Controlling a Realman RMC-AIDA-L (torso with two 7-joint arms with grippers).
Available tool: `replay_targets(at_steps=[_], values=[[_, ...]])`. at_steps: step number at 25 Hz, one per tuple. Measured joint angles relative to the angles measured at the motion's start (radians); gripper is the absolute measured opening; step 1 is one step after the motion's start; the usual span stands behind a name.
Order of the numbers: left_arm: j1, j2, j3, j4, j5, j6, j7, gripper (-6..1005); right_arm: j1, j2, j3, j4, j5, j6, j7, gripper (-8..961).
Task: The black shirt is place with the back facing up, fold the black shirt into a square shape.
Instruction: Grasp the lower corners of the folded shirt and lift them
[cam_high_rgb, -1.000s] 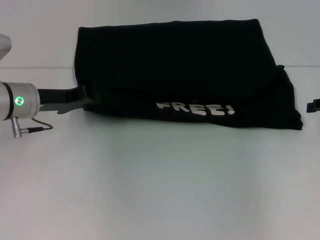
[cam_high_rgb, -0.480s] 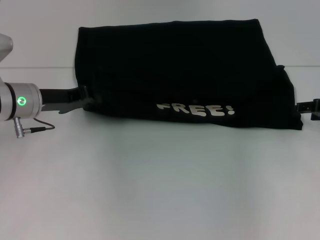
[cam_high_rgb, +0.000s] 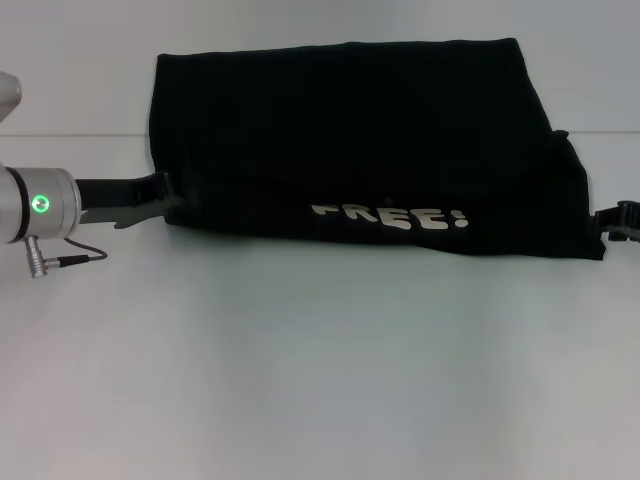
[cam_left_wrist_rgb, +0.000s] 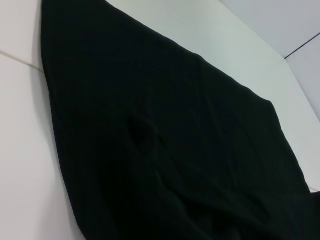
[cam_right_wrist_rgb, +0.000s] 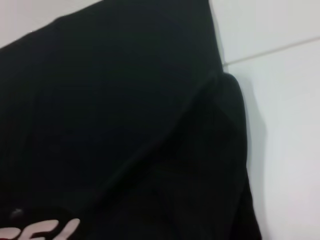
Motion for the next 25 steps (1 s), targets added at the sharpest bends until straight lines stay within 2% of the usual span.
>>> replay_targets(at_steps=[4, 9, 14, 20, 25], values=[[-0.002, -0.001, 0.000, 0.000, -0.001, 0.000, 0.000, 3, 0.003, 0.013, -0.016, 0.017, -0.001, 0.049, -0.005, 391], [-0.004, -0.001, 0.000, -0.001, -0.002, -0.005, 0.000, 3, 0.010, 0.025, -0.046, 0.021, -0.001, 0.082, -0.005, 387], [-0.006, -0.002, 0.000, -0.010, -0.004, -0.016, 0.000, 2, 0.015, 0.026, -0.056, 0.025, -0.001, 0.087, -0.001, 383], [-0.006, -0.002, 0.000, -0.010, -0.007, -0.016, 0.001, 2, 0.018, 0.027, -0.056, 0.033, -0.001, 0.087, 0.000, 516], [-0.006, -0.002, 0.001, -0.010, -0.011, -0.016, 0.002, 2, 0.030, 0.036, -0.059, 0.041, -0.001, 0.088, -0.005, 580]])
